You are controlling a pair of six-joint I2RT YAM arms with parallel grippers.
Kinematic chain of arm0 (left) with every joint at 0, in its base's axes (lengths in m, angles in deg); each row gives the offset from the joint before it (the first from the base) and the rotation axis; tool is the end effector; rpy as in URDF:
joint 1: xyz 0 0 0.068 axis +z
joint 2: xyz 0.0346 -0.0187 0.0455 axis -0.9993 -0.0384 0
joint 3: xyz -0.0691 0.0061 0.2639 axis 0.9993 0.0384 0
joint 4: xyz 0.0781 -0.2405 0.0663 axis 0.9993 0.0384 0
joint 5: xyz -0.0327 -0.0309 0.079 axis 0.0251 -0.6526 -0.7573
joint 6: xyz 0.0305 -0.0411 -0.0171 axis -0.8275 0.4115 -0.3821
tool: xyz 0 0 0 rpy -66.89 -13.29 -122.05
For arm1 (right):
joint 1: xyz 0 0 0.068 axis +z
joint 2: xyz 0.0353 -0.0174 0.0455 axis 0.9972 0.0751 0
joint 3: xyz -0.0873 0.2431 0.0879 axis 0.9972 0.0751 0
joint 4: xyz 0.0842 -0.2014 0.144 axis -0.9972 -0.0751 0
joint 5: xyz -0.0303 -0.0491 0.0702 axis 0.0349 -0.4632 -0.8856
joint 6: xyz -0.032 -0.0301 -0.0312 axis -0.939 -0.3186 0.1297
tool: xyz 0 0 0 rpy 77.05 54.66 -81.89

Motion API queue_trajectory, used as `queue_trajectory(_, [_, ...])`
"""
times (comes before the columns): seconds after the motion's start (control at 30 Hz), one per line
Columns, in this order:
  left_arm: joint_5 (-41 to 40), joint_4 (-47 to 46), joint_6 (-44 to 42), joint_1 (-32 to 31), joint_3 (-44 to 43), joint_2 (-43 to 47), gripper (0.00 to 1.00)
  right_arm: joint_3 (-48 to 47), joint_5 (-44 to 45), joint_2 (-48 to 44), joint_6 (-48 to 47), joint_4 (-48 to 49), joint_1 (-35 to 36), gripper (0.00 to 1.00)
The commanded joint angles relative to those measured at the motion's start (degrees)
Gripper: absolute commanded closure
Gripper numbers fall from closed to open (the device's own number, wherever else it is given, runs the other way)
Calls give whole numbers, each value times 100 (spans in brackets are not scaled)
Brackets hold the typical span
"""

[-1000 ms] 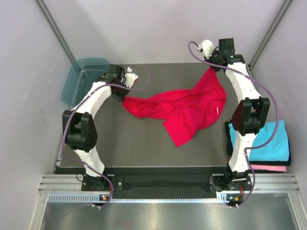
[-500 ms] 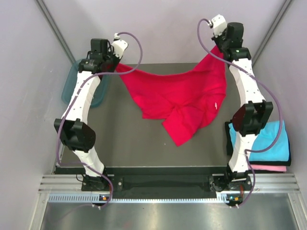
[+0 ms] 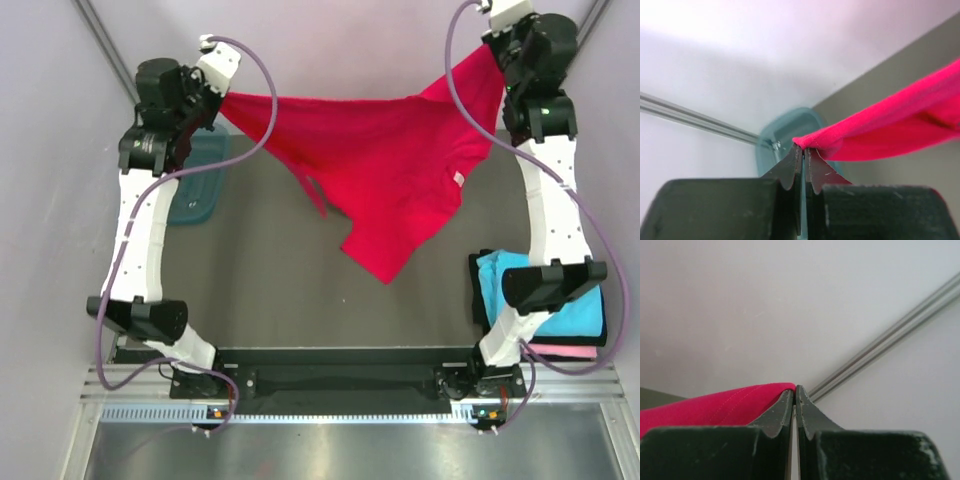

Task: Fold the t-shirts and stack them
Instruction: Flatten the tshirt out

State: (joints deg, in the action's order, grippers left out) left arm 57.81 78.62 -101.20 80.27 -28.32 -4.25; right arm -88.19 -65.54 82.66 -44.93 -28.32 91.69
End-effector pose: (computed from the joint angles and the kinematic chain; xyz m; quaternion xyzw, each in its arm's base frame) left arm 0.3292 -0.0458 0.5110 0.2827 0.7341 0.1053 0.6084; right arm 0.3749 0.0343 0.5443 -0.1979 0.6470 -0.2434 0.6950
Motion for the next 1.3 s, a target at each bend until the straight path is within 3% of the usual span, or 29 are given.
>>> queue_trajectory(0.0, [261,-444,-145,50,3,709,100,18,256,-664,-8,421,-2,100])
queue_trajectory(0.13, [718,-339,-330,50,969,1621,100,1017,-33,-1419,36,-97,-2,100])
queue_trajectory(0.27, [1351,766,-304,50,1761,2159,100,2240,-508,-2158,124,-624,33,100])
queue_trajectory(0.43, [1958,1375,-110,41,3079,2993,100,3750,-1008,-3134,177,-1179,103,100])
queue_trajectory(0.6, [2152,1403,-180,41,3739,3347,100,4430,-1247,-3575,124,-1329,112,100])
queue_trajectory(0.8, [2310,1533,-365,41,3828,2303,100,4536,-1422,-2769,195,-1250,112,100])
queue_trajectory(1.03, [2161,1385,-454,41,4074,573,87,4150,-1528,-1449,194,-1180,112,100])
queue_trajectory(1.17, [1854,954,81,50,3576,-211,85,3667,-1511,-764,256,-1126,112,100])
queue_trajectory(1.27, [1791,822,250,76,2961,-756,91,3123,-1537,-245,274,-1179,121,100])
